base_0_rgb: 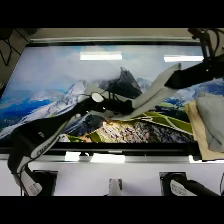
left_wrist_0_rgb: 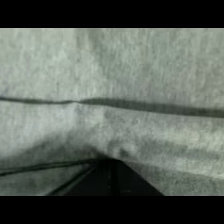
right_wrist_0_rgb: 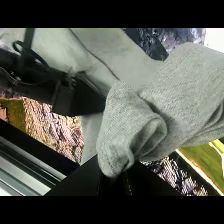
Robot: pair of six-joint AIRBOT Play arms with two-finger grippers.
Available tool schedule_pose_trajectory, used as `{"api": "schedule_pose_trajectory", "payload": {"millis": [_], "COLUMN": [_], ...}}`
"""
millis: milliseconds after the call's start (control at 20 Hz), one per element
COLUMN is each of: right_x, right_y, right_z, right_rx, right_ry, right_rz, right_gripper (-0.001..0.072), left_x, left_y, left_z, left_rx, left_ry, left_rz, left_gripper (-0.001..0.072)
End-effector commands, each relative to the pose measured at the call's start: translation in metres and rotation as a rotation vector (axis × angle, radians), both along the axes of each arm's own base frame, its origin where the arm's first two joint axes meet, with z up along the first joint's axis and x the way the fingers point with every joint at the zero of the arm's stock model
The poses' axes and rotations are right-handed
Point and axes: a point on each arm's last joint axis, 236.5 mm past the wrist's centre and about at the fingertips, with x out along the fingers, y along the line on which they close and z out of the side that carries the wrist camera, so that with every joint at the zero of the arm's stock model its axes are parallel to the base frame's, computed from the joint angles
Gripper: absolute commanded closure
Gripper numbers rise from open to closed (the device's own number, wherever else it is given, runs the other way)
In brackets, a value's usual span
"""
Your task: Fold the shirts.
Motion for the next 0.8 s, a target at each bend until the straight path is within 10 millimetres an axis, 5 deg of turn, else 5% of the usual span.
{"api": "schedule_pose_trajectory", "payload": {"millis": [0,150,250,400,500,600,650,700,750], "right_x": [-0.020,-0.007,0.011,0.045,0.054,0.056,0.055,0.052,0.049], "right_y": [-0.002,0.019,0.060,0.138,0.196,0.248,0.268,0.286,0.295], "right_z": [0.010,-0.002,-0.014,-0.046,-0.084,-0.128,-0.146,-0.159,-0.166], "right_rx": [-0.020,-0.054,-0.036,0.034,0.116,0.186,0.213,0.249,0.270], "right_ry": [0.010,-0.003,-0.035,-0.075,-0.024,0.052,0.075,0.105,0.120], "right_rz": [-0.003,0.045,0.112,0.176,0.215,0.227,0.227,0.229,0.247], "right_gripper": [0.0680,0.0680,0.0680,0.0679,0.0679,0.0660,0.0477,0.0077,0.0038], "left_x": [-0.015,0.035,0.080,0.134,0.143,0.136,0.128,0.119,0.112], "left_y": [-0.030,0.029,0.098,0.232,0.311,0.363,0.377,0.386,0.390], "left_z": [-0.007,0.010,0.042,0.115,0.167,0.209,0.223,0.234,0.241], "left_rx": [-0.043,0.071,0.183,0.335,0.360,0.370,0.375,0.379,0.383], "left_ry": [0.001,-0.145,-0.273,-0.438,-0.488,-0.525,-0.536,-0.544,-0.551], "left_rz": [0.017,0.040,0.089,0.241,0.363,0.447,0.464,0.469,0.465], "left_gripper": [0.0668,0.0669,0.0669,0.0669,0.0668,0.0667,0.0667,0.0667,0.0667]}}
